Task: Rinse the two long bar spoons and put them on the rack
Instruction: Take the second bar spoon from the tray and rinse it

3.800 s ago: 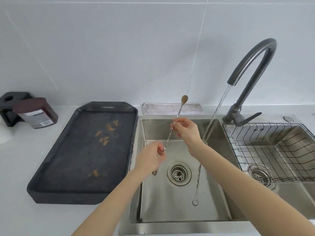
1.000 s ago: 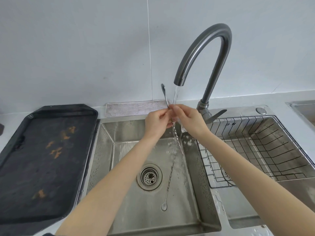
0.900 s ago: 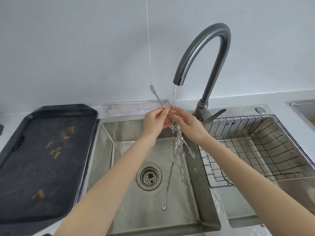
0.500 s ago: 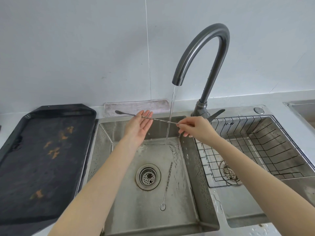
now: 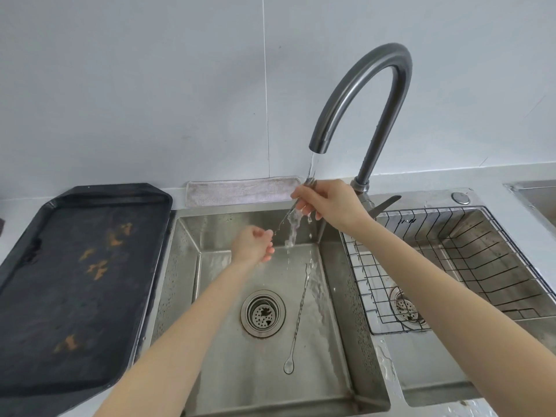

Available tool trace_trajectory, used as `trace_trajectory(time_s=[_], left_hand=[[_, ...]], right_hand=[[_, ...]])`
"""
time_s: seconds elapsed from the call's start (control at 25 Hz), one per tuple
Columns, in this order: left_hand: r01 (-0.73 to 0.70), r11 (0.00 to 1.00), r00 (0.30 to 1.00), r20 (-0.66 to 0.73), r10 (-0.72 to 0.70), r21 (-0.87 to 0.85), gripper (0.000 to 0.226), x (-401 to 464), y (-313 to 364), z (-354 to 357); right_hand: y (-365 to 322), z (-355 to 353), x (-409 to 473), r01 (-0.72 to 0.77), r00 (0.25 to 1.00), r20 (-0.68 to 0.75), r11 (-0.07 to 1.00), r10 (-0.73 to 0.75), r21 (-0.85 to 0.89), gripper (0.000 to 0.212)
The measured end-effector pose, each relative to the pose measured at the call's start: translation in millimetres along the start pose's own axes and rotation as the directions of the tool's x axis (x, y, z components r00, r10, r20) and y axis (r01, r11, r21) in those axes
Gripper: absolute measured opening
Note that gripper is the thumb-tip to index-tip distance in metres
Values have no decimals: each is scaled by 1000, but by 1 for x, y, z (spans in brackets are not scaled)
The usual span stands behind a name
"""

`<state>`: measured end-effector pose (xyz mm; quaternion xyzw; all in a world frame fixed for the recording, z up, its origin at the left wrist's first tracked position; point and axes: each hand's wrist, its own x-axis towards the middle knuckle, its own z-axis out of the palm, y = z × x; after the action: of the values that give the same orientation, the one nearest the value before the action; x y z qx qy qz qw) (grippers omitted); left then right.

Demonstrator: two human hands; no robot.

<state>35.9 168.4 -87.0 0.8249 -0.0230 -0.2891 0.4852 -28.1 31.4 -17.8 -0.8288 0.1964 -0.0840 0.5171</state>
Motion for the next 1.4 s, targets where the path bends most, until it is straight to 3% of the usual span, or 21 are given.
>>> trace_trajectory(time_s=[0.04,0.12,0.2,0.32,0.44,0.6,0.72,0.88,1.04,1.2,1.4], left_hand=[[-159,971,986,-19,165,180,20,-1,5,2],[-374,861,921,30,388,345,14,-7,19,6],[-430,825,894,42,447,367,24,-13,28,9],[-430,848,891,-5,454,310,28,-17,34,14],[-478,829,874,68,480,292,31,-20,37,20],[-514,824,858,153,491,239,30,-22,40,26],[-490,863,868,167,468,124,27,-23,41,25],[-431,902,897,102,430,-11,14,-17,39,21],[-420,906,904,73,422,-46,19,-14,38,20],[-397,915,904,140,404,-73,17,-15,37,25],[-460,886,866,194,462,-54,24,-16,43,22]], right_hand=[[0,2,0,-3,1000,6,1000,3,-27,23],[0,3,-2,12,999,30,996,-10,-86,27],[-2,3,-6,48,998,51,989,-41,-142,29],[-4,0,-7,115,992,-28,973,-123,-198,25],[-8,-3,-6,147,978,-128,980,-165,-136,17],[-13,-2,-4,94,989,-121,993,-86,64,6],[-16,-3,-3,85,986,-157,978,-56,190,20],[-17,-2,-1,101,975,-219,951,-36,292,15],[-13,-1,-2,66,976,-219,928,17,366,12],[-8,1,-3,13,992,-123,947,28,321,26],[-5,1,-6,60,992,-113,995,-52,76,19]])
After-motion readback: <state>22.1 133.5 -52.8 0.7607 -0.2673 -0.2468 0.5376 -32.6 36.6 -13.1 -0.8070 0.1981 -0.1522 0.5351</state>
